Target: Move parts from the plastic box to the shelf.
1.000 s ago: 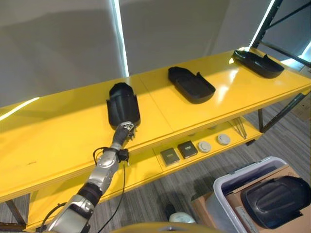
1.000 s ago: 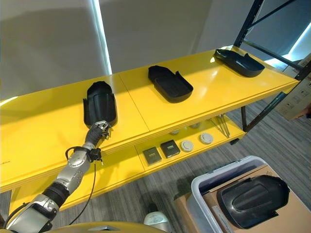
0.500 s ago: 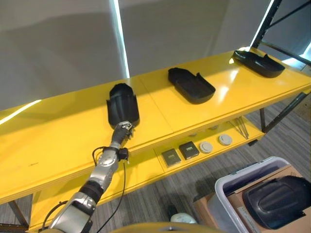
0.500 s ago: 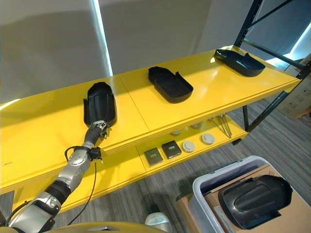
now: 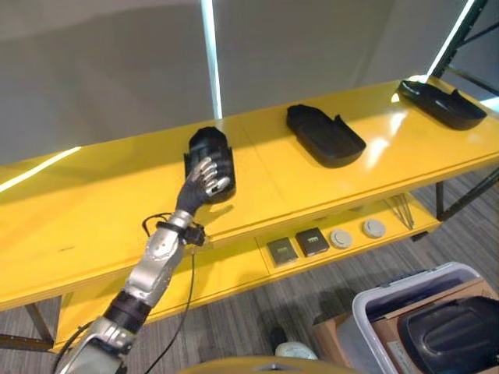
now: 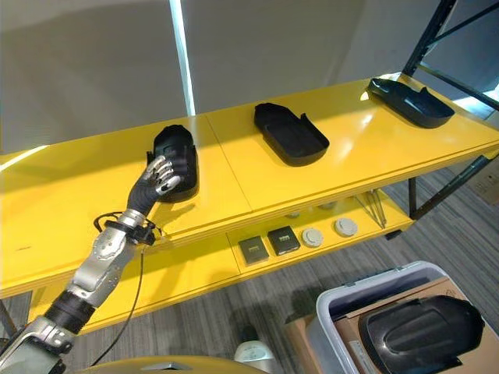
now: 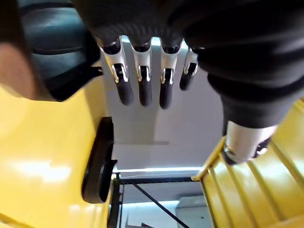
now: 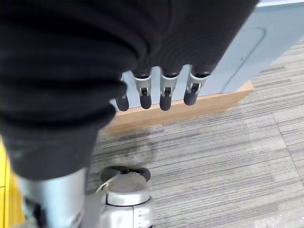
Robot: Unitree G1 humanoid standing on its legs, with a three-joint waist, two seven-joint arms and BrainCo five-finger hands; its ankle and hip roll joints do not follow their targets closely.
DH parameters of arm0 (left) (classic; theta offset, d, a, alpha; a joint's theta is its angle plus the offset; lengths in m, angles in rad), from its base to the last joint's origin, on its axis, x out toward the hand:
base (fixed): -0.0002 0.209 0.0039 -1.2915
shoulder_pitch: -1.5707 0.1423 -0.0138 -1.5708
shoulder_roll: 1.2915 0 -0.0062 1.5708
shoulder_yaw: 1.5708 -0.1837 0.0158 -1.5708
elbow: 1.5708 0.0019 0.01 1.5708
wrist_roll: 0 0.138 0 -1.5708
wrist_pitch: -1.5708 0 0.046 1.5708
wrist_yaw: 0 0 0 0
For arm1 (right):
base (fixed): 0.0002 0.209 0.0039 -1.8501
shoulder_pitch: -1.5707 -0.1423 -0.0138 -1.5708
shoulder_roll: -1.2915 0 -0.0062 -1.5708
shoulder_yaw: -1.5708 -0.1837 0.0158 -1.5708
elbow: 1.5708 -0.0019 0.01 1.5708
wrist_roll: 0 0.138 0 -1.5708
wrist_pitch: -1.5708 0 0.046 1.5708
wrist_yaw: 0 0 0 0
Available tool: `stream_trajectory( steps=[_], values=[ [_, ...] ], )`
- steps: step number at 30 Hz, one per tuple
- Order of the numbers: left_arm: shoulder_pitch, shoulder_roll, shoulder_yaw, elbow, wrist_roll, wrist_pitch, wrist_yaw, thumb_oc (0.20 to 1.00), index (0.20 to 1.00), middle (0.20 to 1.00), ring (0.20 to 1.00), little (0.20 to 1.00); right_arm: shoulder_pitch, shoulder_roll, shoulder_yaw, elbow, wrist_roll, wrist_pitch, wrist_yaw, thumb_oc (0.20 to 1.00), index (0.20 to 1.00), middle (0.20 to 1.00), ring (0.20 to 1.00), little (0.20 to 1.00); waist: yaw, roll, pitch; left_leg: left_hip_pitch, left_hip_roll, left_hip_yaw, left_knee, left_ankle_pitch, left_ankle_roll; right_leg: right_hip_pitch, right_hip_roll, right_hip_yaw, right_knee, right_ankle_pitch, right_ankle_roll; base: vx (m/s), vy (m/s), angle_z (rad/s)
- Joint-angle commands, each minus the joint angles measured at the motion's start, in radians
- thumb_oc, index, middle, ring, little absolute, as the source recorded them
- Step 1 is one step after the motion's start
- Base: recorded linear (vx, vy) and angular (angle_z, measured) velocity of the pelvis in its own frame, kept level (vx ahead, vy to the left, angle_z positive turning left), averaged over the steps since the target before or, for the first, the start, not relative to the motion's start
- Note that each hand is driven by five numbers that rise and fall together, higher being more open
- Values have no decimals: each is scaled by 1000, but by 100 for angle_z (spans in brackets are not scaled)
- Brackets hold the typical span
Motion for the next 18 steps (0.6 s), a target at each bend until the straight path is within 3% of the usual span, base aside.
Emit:
stream_trajectory(
  steps=[1, 7, 12, 14, 15, 16, 18],
  values=[
    [-16, -9, 40, -62, -68, -11, -69, 1000, 1000, 1000, 1000, 1000, -24, -24, -22, 109, 34, -11, 4, 1000, 1000, 1000, 1000, 1000, 15, 34, -11, -29, 73, -162, 0, -24, 5, 37, -29, -22, 5, -72, 32, -36, -10, 10],
    [43, 24, 61, -210, -172, 4, -195, 1000, 1000, 1000, 1000, 1000, -22, -11, -19, 116, 61, 1, -9, 1000, 1000, 1000, 1000, 1000, 43, 33, -20, -41, 68, -205, -2, -26, 6, 32, -21, -26, 5, -74, 33, -44, -71, 8],
    [67, 25, 84, -293, -224, 12, -207, 1000, 1000, 1000, 1000, 1000, -26, -21, -16, 136, 119, 11, -12, 1000, 1000, 1000, 1000, 1000, 67, 27, -23, -66, 41, -298, 23, -44, 18, 7, 11, 40, 5, -75, 25, -39, -76, -14],
    [71, 26, 102, -302, -253, 15, -214, 1000, 1000, 1000, 1000, 1000, -32, -34, -11, 150, 113, 4, 0, 1000, 1000, 1000, 1000, 1000, 85, 25, -26, -90, 0, -375, 48, -67, 31, -9, 30, 88, 5, -72, 25, -68, -50, -80],
    [76, 22, 109, -307, -247, 13, -201, 1000, 1000, 1000, 1000, 1000, -38, -38, -3, 150, 102, 5, 3, 1000, 1000, 1000, 1000, 1000, 97, 24, -24, -103, -32, -432, 71, -85, 42, -13, 37, 113, 5, -69, 26, -101, -12, -133],
    [83, 12, 126, -322, -224, 13, -179, 1000, 1000, 1000, 1000, 1000, -54, -44, 9, 149, 84, 6, 11, 1000, 1000, 1000, 1000, 1000, 124, 17, -32, -141, -100, -541, 120, -114, 67, -32, 49, 174, 5, -56, 28, -101, -2, -164],
    [88, 3, 143, -334, -227, 24, -185, 1000, 1000, 1000, 1000, 1000, -71, -52, 18, 144, 86, 16, 31, 1000, 1000, 1000, 1000, 1000, 147, 10, -36, -168, -154, -609, 171, -143, 89, -44, 54, 221, 5, -45, 28, -128, 17, -239]
  ],
)
